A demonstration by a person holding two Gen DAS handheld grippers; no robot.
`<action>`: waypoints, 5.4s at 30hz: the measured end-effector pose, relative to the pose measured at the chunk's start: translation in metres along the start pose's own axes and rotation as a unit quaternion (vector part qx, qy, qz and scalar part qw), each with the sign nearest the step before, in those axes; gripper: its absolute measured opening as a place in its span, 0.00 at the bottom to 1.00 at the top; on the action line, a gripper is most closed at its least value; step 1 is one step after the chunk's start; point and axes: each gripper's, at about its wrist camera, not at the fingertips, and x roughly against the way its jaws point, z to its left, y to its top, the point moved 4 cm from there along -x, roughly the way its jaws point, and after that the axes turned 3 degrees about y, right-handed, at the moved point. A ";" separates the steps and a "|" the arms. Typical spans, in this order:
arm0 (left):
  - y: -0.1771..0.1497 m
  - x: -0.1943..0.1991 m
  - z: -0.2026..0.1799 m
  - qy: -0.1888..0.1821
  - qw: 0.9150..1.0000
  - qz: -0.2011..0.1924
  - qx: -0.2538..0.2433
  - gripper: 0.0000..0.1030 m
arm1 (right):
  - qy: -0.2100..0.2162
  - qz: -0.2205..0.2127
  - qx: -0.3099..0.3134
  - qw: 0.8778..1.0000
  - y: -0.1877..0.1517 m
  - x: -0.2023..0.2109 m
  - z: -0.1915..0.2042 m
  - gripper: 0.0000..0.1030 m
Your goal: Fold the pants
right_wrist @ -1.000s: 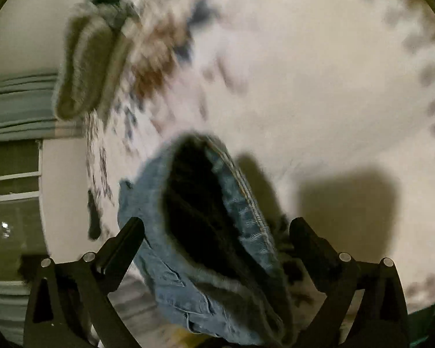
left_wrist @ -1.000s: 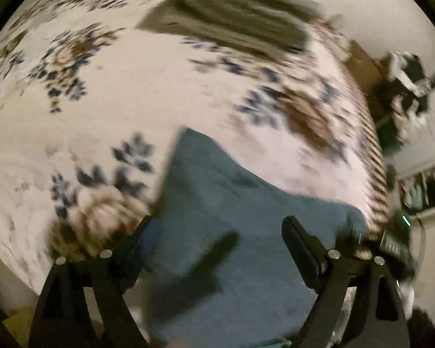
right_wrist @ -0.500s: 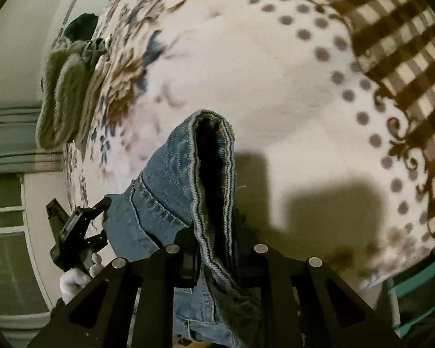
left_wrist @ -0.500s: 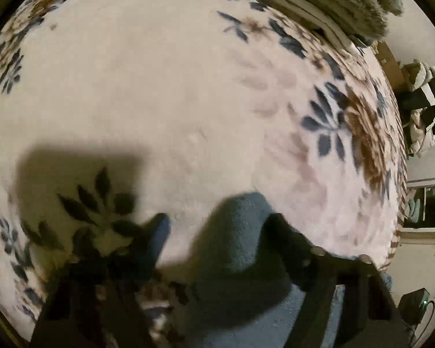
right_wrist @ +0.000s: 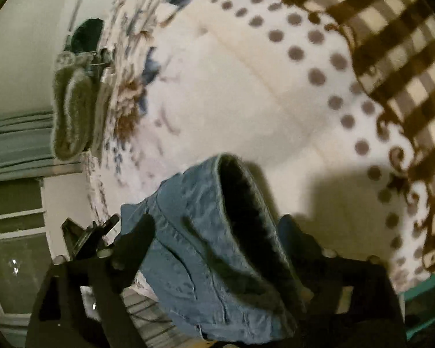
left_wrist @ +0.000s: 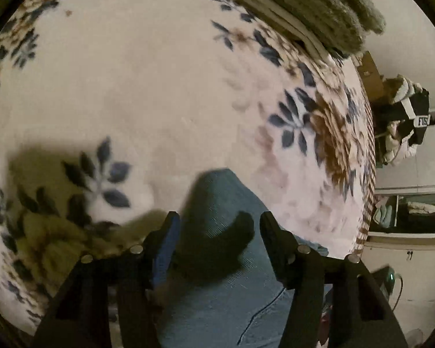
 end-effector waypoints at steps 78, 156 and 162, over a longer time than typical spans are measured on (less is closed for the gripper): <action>-0.101 0.082 -0.017 -0.072 0.995 -0.028 -0.062 0.19 | 0.082 -0.123 -0.036 0.988 -0.143 -0.011 0.047 0.43; 0.186 0.305 -0.165 0.207 0.930 -0.241 -0.183 0.94 | -0.272 -0.263 0.341 0.861 0.019 0.040 0.578 0.99; 0.126 0.363 -0.183 0.215 0.915 -0.284 -0.187 0.94 | -0.247 -0.291 0.369 0.847 -0.049 0.108 0.598 0.99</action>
